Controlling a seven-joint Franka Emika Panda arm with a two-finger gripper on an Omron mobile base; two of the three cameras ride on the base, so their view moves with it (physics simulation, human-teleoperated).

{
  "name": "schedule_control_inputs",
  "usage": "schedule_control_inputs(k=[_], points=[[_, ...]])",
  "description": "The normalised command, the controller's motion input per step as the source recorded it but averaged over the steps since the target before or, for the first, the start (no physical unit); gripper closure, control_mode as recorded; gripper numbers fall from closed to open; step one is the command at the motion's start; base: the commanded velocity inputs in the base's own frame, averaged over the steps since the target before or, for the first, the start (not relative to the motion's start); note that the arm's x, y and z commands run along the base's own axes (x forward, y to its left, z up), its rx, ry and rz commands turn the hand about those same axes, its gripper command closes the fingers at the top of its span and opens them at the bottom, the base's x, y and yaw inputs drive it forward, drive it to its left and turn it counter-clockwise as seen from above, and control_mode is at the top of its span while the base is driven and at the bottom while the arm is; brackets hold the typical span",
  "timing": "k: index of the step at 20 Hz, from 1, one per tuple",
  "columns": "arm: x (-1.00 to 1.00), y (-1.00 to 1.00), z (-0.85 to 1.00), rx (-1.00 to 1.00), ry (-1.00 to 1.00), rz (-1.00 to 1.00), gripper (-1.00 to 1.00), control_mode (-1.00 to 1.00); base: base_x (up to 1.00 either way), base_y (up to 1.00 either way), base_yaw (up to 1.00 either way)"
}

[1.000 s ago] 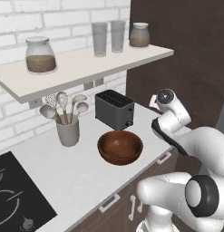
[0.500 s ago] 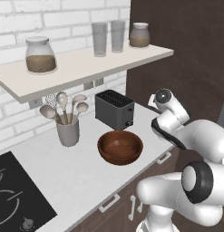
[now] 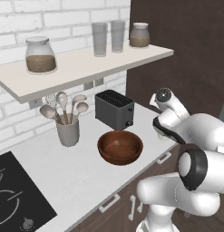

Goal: Grab a lemon wedge from the fridge and one ice cube from the ice bowl, and put them in the glass of lemonade.

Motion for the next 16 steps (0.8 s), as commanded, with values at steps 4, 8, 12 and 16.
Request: schedule_control_inputs(k=[4, 8, 12, 16], points=[[0.21, -0.09, -0.15, 0.01, 0.0, -0.02, 1.0, -1.0, 0.0, 0.0, 0.0], [0.24, -0.04, -0.15, 0.03, 0.0, -0.01, 1.0, -1.0, 0.0, 0.0, 0.0], [0.19, 0.0, -0.18, 0.01, 0.0, -0.01, 1.0, -1.0, 0.0, 0.0, 0.0], [0.17, 0.0, -0.22, 0.0, 0.0, -0.02, 1.0, -1.0, 0.0, 0.0, 0.0]])
